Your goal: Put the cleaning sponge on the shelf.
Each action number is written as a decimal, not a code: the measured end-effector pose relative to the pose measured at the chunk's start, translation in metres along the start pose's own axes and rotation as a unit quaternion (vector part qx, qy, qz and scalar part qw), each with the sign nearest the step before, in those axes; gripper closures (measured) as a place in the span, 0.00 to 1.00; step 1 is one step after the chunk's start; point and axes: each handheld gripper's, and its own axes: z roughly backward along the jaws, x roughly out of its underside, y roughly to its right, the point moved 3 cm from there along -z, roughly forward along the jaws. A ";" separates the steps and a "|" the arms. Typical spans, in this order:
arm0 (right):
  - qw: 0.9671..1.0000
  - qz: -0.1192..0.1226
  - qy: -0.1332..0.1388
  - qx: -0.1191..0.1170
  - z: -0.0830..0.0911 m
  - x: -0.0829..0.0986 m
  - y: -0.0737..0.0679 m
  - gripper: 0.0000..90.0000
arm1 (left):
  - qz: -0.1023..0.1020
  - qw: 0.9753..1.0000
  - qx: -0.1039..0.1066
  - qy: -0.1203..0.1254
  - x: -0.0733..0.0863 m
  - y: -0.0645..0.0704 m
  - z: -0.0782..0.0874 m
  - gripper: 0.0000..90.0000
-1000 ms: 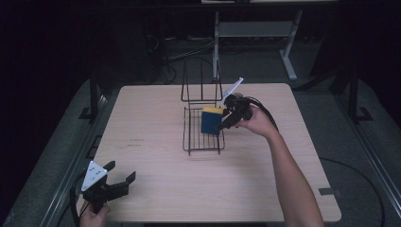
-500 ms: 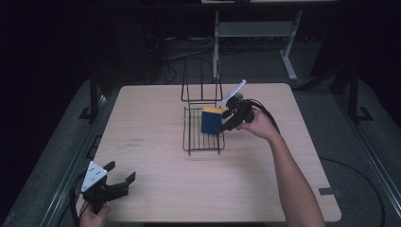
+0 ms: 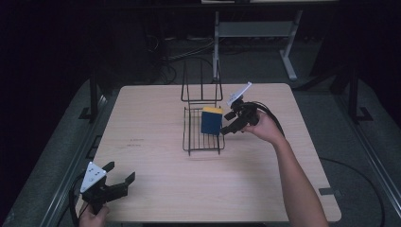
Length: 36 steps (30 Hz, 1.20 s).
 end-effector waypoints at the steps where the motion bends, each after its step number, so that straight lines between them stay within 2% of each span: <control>1: 1.000 0.002 0.002 0.000 0.001 0.001 0.000 0.24 | -0.002 1.000 0.001 -0.001 0.000 0.000 0.000 0.16; 18: 1.000 -0.009 -0.006 -0.001 0.010 0.022 -0.002 0.23 | -0.004 1.000 0.002 -0.001 0.000 0.002 -0.002 0.16; 28: 1.000 0.003 -0.011 0.001 0.013 0.024 -0.009 0.23 | -0.003 1.000 0.001 0.000 0.000 0.002 -0.002 0.16; 36: 1.000 0.000 -0.012 0.005 0.015 0.034 -0.013 0.23 | -0.003 1.000 0.001 -0.002 0.000 0.002 -0.002 0.16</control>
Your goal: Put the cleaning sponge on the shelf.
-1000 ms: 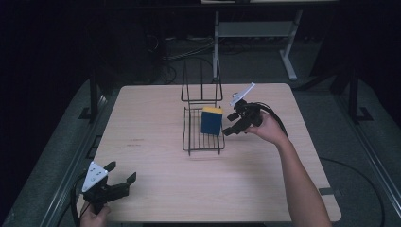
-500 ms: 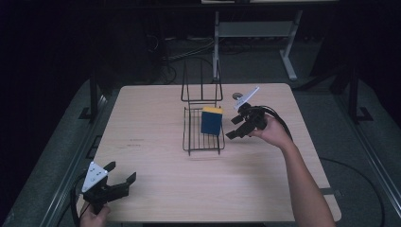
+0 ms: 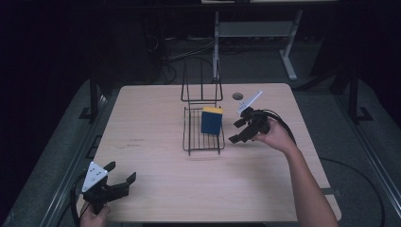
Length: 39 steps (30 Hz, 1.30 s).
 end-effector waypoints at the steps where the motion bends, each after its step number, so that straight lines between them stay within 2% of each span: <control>1: 1.000 0.001 0.003 0.002 0.001 0.001 -0.001 0.23 | 0.000 1.000 0.000 0.000 0.000 0.000 0.000 0.16; 10: 1.000 -0.005 -0.002 -0.003 0.007 0.005 -0.005 0.22 | 0.000 1.000 0.001 0.000 0.000 0.001 0.000 0.16; 13: 1.000 0.001 -0.003 0.000 0.009 0.006 -0.007 0.21 | 0.001 1.000 -0.001 0.000 0.000 0.001 0.000 0.16; 16: 1.000 -0.006 0.006 0.001 0.010 0.010 -0.010 0.21 | 0.001 1.000 -0.001 0.001 0.000 0.001 0.000 0.16; 20: 1.000 -0.012 -0.004 0.000 0.009 0.016 -0.012 0.21 | 0.000 1.000 0.000 0.001 0.000 0.002 0.000 0.16; 21: 1.000 -0.011 -0.005 -0.003 0.009 0.016 -0.013 0.21 | 0.000 1.000 0.000 0.001 0.000 0.002 0.000 0.16; 23: 1.000 -0.005 0.001 0.006 0.009 0.018 -0.015 0.21 | -0.001 1.000 0.000 0.000 0.000 0.002 0.000 0.16; 30: 1.000 -0.016 -0.004 -0.004 0.007 0.032 -0.018 0.21 | 0.001 1.000 0.000 -0.001 0.000 0.002 0.000 0.16; 39: 1.000 -0.011 0.002 0.000 0.010 0.043 -0.026 0.21 | -0.001 1.000 0.000 -0.002 0.000 0.002 0.000 0.16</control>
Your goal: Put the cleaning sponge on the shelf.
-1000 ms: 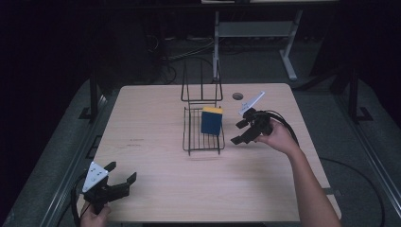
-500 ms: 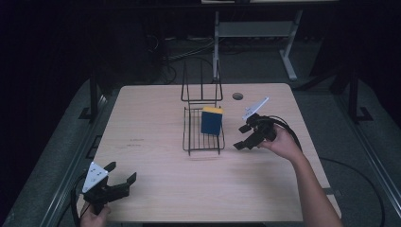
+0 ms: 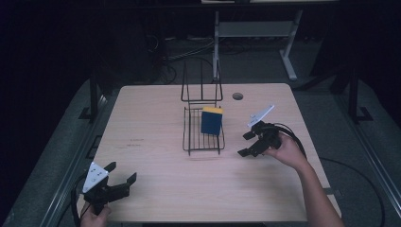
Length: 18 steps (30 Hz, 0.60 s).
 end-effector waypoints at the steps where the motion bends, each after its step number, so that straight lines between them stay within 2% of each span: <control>1: 1.000 0.000 -0.001 0.002 0.001 0.001 -0.002 0.21 | -0.001 1.000 0.000 0.000 0.000 0.000 0.000 0.16; 18: 1.000 0.008 0.002 0.002 0.000 0.018 -0.020 0.21 | -0.001 1.000 0.000 0.000 0.000 0.000 0.000 0.16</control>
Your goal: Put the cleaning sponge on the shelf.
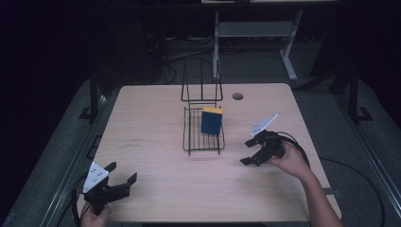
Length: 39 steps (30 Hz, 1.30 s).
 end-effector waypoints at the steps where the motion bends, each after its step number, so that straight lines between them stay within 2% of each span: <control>1: 1.000 -0.001 0.000 0.001 0.000 0.001 -0.001 0.21 | 0.002 1.000 0.000 0.000 0.000 0.000 0.000 0.16; 27: 1.000 -0.009 0.009 0.006 0.001 0.033 -0.019 0.21 | -0.001 1.000 0.000 -0.002 0.000 0.000 0.000 0.16; 31: 1.000 -0.018 0.012 0.002 0.001 0.039 -0.022 0.21 | -0.001 1.000 0.001 -0.002 0.001 0.001 0.000 0.16; 39: 1.000 -0.022 0.015 0.010 0.001 0.051 -0.027 0.21 | -0.002 1.000 0.001 -0.003 0.001 0.001 -0.001 0.16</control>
